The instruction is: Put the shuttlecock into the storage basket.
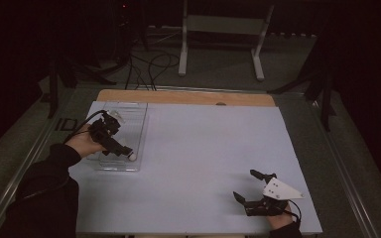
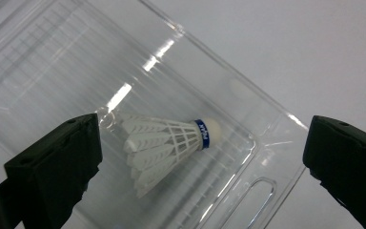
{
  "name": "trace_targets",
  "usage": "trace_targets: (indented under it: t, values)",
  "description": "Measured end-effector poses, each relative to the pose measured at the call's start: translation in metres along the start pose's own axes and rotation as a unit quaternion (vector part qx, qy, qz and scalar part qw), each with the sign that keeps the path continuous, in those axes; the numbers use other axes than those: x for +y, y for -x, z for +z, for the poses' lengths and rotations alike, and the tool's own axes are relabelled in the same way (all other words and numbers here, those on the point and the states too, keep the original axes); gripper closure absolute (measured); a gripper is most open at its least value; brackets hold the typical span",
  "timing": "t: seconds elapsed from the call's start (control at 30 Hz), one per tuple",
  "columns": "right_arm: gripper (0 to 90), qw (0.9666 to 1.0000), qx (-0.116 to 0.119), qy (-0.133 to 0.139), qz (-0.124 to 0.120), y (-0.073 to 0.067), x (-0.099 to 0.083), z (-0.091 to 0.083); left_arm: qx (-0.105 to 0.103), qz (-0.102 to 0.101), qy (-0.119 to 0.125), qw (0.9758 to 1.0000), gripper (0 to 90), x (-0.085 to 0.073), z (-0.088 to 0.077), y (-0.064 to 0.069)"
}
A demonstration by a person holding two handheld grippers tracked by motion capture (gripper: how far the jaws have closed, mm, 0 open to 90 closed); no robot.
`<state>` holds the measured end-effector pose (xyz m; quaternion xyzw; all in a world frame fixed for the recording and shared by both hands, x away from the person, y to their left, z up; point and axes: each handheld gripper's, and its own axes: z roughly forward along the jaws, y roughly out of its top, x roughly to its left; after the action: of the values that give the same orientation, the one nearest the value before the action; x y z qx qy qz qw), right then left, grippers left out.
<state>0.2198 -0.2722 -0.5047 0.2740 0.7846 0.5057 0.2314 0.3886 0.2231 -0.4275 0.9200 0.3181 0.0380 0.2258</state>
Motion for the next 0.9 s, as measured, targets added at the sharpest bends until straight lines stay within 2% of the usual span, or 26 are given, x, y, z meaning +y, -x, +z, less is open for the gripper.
trace_targets:
  t: [0.17, 0.33, 0.73, 0.83, 0.9]
  values:
    - [8.2, 1.0000, 0.000, 0.000, 0.000, 0.000, 0.000, 0.000, -0.006, 0.007, 0.009, 0.9999, 0.1, 0.003, -0.001, 0.003]
    - [8.2, 1.0000, -0.001, 0.002, 0.001, 0.000, 0.000, 0.000, -0.007, 0.005, 0.025, 0.9997, 0.1, 0.007, -0.003, 0.005]
    - [8.2, 1.0000, -0.002, 0.000, 0.000, 0.000, 0.000, 0.000, -0.022, 0.012, 0.041, 0.9989, 0.1, 0.020, -0.007, 0.015]
    - [8.2, 1.0000, -0.002, 0.001, 0.000, 0.000, 0.000, 0.000, -0.019, 0.017, 0.046, 0.9986, 0.1, 0.023, -0.007, 0.018]
    - [8.2, 1.0000, -0.002, 0.001, 0.000, 0.001, 0.000, 0.000, -0.011, 0.026, 0.057, 0.9980, 0.1, 0.024, -0.008, 0.020]
